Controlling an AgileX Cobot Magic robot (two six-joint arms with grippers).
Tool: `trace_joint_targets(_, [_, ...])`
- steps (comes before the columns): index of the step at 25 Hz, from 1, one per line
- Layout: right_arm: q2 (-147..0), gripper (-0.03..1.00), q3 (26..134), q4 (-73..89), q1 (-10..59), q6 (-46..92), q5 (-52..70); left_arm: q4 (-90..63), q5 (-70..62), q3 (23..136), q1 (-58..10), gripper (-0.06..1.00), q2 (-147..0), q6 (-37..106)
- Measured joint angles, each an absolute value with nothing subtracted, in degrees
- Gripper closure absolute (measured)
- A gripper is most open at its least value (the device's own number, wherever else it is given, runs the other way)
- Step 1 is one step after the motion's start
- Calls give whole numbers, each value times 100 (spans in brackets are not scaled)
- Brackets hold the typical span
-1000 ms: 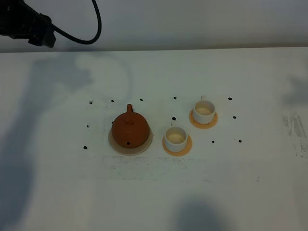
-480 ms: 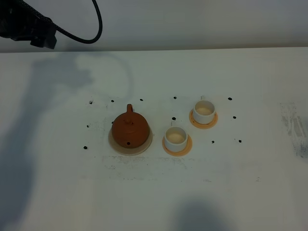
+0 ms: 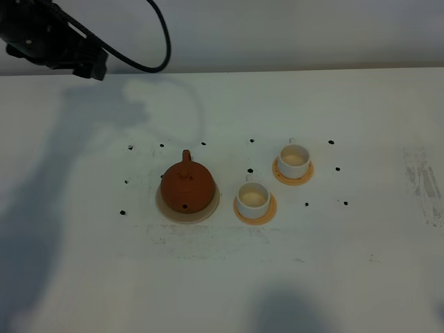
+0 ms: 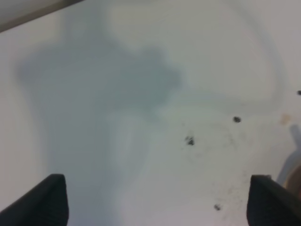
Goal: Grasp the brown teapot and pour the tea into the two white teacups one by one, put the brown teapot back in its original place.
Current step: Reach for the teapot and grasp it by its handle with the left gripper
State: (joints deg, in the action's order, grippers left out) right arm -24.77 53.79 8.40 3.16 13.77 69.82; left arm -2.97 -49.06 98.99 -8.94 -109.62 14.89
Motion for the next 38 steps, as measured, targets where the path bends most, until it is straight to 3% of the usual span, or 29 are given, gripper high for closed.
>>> trace_joint_targets(16, [-202,66,3158,557,316,967,6281,-297,-4829,9899,-1201,20,-10967,1389])
trace_joint_targets(38, [41,69,2976,429,316,930,6392,-437,-4571,9899,-1231,20,-11064,1491])
